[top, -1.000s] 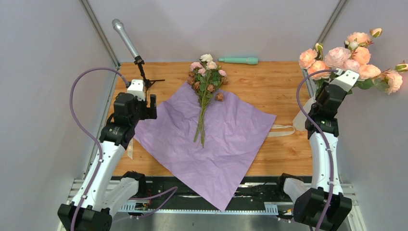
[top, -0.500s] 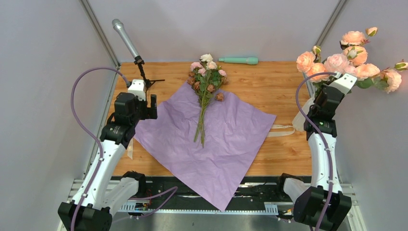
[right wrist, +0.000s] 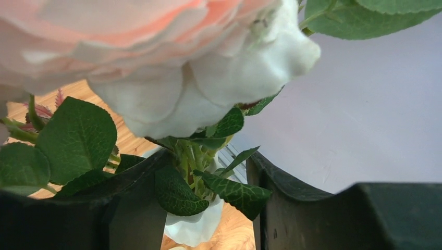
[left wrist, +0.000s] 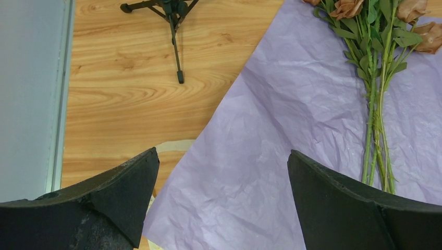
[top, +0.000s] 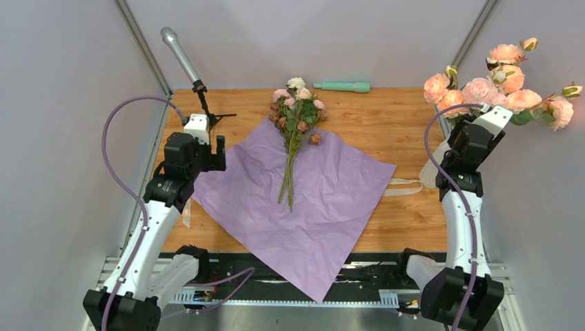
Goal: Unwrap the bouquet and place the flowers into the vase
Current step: Insert the fake flower into the vase, then pick up the fake flower from the wrapping paper.
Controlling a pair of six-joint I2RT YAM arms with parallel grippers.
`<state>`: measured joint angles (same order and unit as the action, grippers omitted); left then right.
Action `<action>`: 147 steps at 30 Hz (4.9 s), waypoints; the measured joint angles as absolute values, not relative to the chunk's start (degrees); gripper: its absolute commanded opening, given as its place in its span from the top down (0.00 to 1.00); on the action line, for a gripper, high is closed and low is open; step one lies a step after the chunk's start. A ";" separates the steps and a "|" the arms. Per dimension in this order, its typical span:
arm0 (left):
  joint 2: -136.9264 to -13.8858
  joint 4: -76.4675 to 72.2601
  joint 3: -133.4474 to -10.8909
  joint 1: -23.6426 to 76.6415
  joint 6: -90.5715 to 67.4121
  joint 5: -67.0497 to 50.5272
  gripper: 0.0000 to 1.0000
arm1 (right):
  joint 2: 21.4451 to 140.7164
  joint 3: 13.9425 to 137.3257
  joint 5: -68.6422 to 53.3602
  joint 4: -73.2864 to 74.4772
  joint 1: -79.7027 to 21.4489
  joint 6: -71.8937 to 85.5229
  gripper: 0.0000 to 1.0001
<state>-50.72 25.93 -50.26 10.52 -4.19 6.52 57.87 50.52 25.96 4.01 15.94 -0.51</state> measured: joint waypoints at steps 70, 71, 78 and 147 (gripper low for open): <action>-81.08 0.58 -47.77 28.53 -29.74 -6.00 0.35 | 62.89 55.27 8.91 16.19 -35.35 13.65 0.28; -83.33 -0.30 -48.73 28.53 -30.09 -6.07 0.38 | 62.92 54.92 8.88 16.01 -35.35 13.72 0.28; -97.06 -3.77 -59.09 28.53 -30.72 -7.11 0.47 | 62.81 52.80 8.88 14.90 -34.92 13.67 0.27; -96.25 -8.97 -64.97 28.53 -29.08 -4.58 1.00 | 57.17 49.52 6.07 17.32 -31.31 15.18 0.25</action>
